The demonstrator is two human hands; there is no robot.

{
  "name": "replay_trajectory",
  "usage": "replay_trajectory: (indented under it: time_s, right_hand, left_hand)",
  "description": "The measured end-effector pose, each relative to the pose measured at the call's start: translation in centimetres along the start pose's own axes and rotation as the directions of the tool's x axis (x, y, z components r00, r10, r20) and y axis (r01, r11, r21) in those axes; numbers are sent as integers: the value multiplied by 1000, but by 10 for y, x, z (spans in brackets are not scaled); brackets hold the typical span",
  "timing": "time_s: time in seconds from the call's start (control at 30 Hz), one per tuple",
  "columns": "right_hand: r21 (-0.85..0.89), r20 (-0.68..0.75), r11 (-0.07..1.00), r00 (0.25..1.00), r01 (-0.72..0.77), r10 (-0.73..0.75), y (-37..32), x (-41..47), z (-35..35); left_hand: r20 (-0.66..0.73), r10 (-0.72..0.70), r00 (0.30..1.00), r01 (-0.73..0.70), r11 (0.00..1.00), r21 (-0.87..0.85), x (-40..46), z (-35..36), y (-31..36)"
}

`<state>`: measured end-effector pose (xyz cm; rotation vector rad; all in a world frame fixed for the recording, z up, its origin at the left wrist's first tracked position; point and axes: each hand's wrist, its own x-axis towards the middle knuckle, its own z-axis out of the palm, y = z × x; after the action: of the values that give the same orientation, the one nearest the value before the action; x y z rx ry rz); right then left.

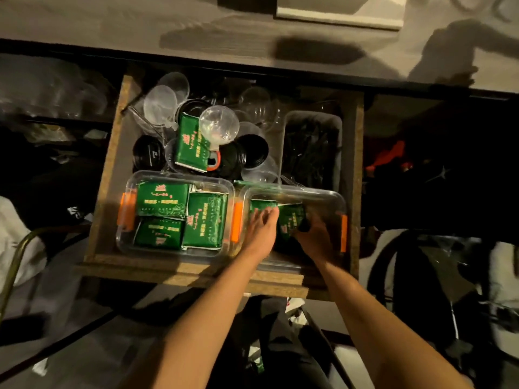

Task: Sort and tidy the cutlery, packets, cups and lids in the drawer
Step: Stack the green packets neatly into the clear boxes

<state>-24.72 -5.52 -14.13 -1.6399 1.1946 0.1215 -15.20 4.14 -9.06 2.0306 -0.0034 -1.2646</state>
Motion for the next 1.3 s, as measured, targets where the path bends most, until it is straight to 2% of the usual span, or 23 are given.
replay_trajectory:
  time_s: [0.1,0.17,0.23,0.3,0.33,0.4,0.53,0.6,0.7,0.77,0.83,0.9,1.0,1.1,1.3]
  right_hand:
    - [-224,26,974,999,-18,24,10,13,9]
    - [-448,39,894,998,-25,47,22,21,15]
    - [-539,121,842,989,-10,89,25,27,14]
    - [-559,264,829,954,33,140,15,26,5]
    - [-547,331,837,927,34,179,7,21,-1]
    - [-455,326,889,921,-45,214,-4,16,-12]
    - [-117,125,989,987,-90,105,-16,-5,-25]
    - [10,95,998,994,-61,60,-13,-15,-27]
    - [77,107,997,994,-7,-2,-14,-23,-27]
    - [153,157,985,986,-78,54,-15,-19,-26]
    - [168,215,970,966,-178,141,-18,-13,-24]
    - [127,275,963,941,-238,197,-20,-5,-22]
    - [60,360,971,912,-233,197,-28,0,-17]
    - [103,371,959,905,-264,209,-29,3,-8]
    - [214,369,966,927,-148,60,-31,-10,-10]
  left_hand:
    - [-43,-79,996,82,994,70,14,9,-3]
    - [-80,-133,988,137,990,45,18,13,-4]
    - [-141,-155,978,161,987,30,18,15,0]
    - [-160,-177,971,185,982,35,19,16,-1]
    - [-163,-189,968,196,980,28,20,17,-3]
    - [-170,-207,963,211,977,6,20,18,-5]
    - [-155,-216,964,216,976,-19,18,16,-5]
    - [-157,-216,964,217,976,-7,18,16,-6]
    - [-165,-214,963,219,976,11,17,17,-2]
    - [-166,-202,965,205,979,-1,15,16,1]
    - [-153,-207,966,206,978,-26,13,14,1]
    - [-81,-213,974,202,971,-127,11,13,2]
    - [-15,-217,976,201,926,-319,12,12,3]
    - [19,-199,980,190,898,-396,7,8,10]
    - [50,-131,990,140,902,-408,-8,2,8]
